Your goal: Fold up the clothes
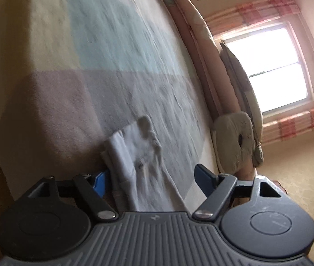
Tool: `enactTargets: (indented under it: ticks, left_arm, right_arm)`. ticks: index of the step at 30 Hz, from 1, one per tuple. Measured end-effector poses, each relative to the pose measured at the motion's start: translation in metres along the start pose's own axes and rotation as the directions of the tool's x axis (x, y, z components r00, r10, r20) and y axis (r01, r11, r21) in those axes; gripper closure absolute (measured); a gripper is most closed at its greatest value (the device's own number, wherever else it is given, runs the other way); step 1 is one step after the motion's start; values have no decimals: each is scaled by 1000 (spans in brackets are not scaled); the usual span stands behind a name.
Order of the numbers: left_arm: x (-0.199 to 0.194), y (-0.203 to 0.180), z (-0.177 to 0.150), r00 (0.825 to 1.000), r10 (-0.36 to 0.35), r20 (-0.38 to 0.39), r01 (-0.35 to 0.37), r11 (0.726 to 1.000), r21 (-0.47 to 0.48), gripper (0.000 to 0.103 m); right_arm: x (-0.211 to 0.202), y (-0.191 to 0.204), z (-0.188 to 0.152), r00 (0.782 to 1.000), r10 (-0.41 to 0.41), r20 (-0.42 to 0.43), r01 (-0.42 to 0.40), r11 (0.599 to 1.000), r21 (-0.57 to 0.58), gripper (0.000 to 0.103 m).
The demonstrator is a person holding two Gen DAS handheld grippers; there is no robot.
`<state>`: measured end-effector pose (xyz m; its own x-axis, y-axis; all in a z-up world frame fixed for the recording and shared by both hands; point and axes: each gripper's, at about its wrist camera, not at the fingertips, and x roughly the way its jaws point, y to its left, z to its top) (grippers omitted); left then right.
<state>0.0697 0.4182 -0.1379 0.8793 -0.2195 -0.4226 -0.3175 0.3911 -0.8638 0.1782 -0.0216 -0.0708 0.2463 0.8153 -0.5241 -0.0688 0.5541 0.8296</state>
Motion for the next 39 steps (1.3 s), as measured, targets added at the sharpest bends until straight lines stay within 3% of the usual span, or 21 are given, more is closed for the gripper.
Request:
enactTargets:
  ticks: [3,7,12,15,17,19,22,28,39]
  left_arm:
    - [7,0,-1,998,-34,-45,35,999,22,20]
    - [5,9,3,998,-52,34,52,999,-12,20]
    - [11,-10,5,999,29,47,-33,994,100,23]
    - [14,-20,4,993,98,63,-107,981,164,39]
    - [11,-18,4,987,140,77,-152,972,179,70]
    - [7,-14,5,981,174,90,-188,966,175,89]
    - [6,-8,6,983,159,90,-170,975,141,89]
    - [12,-28,3,976,194,102,-212,952,222,90]
    - [4,-40,0,987,118,106,-143,953,269,90]
  right_arm:
    - [3,0,0,1000,-2,-8,2,1000,-1,0]
    - [7,0,0,1000,-6,-19,6,1000,-1,0]
    - [11,0,-1,1000,-11,-25,11,1000,-3,0]
    - [13,0,-1,1000,-14,-28,14,1000,-4,0]
    - [13,1,-1,1000,-15,-25,15,1000,-9,0]
    - [12,1,-1,1000,-14,-20,14,1000,-16,0]
    - [13,2,0,1000,-5,-19,5,1000,-24,0]
    - [26,12,10,998,55,-41,-56,998,-33,0]
    - [85,39,25,989,64,-136,-70,997,-41,0]
